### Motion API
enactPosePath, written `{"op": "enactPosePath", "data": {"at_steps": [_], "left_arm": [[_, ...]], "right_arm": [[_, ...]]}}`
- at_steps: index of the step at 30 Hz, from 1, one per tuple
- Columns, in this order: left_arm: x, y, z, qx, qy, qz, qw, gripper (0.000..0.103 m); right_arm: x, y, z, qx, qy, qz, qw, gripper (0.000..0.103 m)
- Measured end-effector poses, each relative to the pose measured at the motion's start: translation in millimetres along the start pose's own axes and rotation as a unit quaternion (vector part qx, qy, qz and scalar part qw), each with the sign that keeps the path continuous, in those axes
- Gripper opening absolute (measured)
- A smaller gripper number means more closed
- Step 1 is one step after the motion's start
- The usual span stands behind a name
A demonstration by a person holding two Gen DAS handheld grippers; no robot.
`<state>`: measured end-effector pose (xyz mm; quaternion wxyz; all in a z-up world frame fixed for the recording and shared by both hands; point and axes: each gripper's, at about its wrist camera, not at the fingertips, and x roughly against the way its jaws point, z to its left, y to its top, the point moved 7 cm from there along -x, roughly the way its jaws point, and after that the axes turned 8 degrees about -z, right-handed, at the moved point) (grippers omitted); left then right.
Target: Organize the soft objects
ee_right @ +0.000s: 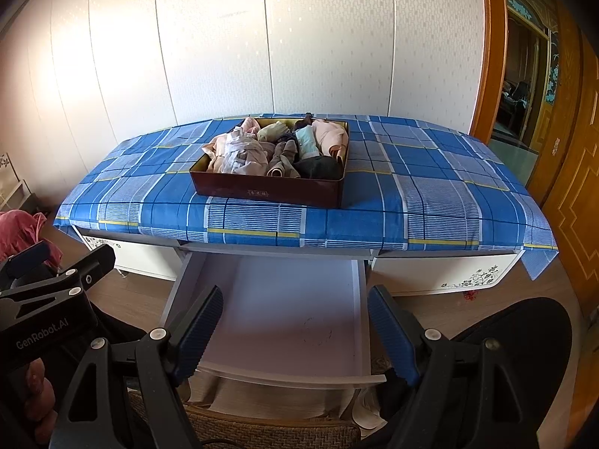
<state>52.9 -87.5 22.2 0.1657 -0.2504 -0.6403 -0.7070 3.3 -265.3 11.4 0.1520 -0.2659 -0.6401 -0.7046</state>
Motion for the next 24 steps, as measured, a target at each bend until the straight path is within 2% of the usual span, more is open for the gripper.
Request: {"op": "enactPosePath", "data": {"at_steps": [14,24], "left_arm": [[-0.2,-0.3,-2.3,-0.003,-0.01,0.002,0.9999,0.103],[-8.0,-6.1,-5.9,-0.002,-0.021,0.022,0.9995,0.103]], "right_arm": [[-2.2,-0.8,1.3,0.001,0.003,0.002,1.0,0.081],[-2.3,-1.5,1.5,0.001,0.003,0.004,1.0,0.082]]}}
